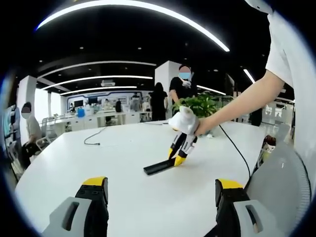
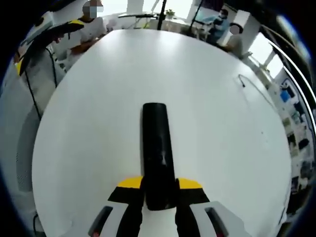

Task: Press the specified remote control buttons in sequence, fully releasing each button before pressing the next.

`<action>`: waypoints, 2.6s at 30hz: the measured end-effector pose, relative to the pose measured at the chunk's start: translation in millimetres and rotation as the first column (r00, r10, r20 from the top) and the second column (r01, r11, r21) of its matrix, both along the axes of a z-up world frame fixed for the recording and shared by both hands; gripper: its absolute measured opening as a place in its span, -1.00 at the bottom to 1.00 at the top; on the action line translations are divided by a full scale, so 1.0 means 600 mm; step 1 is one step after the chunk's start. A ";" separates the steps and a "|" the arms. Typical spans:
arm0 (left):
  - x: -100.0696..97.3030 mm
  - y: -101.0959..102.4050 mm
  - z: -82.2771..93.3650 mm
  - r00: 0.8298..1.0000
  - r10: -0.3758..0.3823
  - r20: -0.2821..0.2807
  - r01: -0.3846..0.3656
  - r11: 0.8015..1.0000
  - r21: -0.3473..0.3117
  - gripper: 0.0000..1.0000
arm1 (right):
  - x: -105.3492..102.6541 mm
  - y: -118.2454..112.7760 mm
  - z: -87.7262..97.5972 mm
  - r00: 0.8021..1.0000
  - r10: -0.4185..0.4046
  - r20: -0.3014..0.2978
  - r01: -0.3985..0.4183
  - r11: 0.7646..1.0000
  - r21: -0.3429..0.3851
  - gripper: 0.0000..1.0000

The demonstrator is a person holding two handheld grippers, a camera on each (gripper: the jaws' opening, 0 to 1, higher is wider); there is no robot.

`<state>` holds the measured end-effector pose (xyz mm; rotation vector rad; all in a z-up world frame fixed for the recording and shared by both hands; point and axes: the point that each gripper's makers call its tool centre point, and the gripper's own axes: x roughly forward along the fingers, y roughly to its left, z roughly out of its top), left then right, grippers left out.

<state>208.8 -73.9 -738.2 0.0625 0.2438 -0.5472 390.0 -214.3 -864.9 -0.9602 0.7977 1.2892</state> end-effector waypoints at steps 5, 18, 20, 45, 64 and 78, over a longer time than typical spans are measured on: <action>0.000 0.001 0.003 1.000 0.003 0.004 -0.003 1.000 -0.009 0.87 | 0.004 -0.004 0.001 0.995 -0.099 -0.004 0.099 0.994 0.051 -0.54; 0.000 0.001 0.001 1.000 0.003 0.001 -0.003 1.000 -0.006 0.86 | 0.016 -0.003 0.005 0.952 -0.306 -0.015 0.303 0.931 0.204 -0.11; 0.000 0.001 0.001 1.000 0.003 -0.001 -0.003 1.000 -0.008 0.86 | 0.013 -0.003 0.005 0.945 -0.325 -0.024 0.322 0.920 0.226 -0.01; -0.003 -0.007 -0.002 1.000 -0.022 -0.011 0.022 1.000 -0.001 0.87 | -0.001 -0.018 0.082 0.843 -0.527 -0.106 0.503 0.703 0.503 0.59; -0.003 0.000 0.000 1.000 0.001 -0.003 -0.001 1.000 -0.002 0.87 | -0.065 -0.034 0.142 0.827 -0.560 -0.060 0.489 0.662 0.568 0.71; -0.005 0.004 -0.002 1.000 0.014 -0.008 -0.014 1.000 0.002 0.87 | -0.114 -0.035 0.150 0.827 -0.560 -0.042 0.479 0.664 0.575 0.72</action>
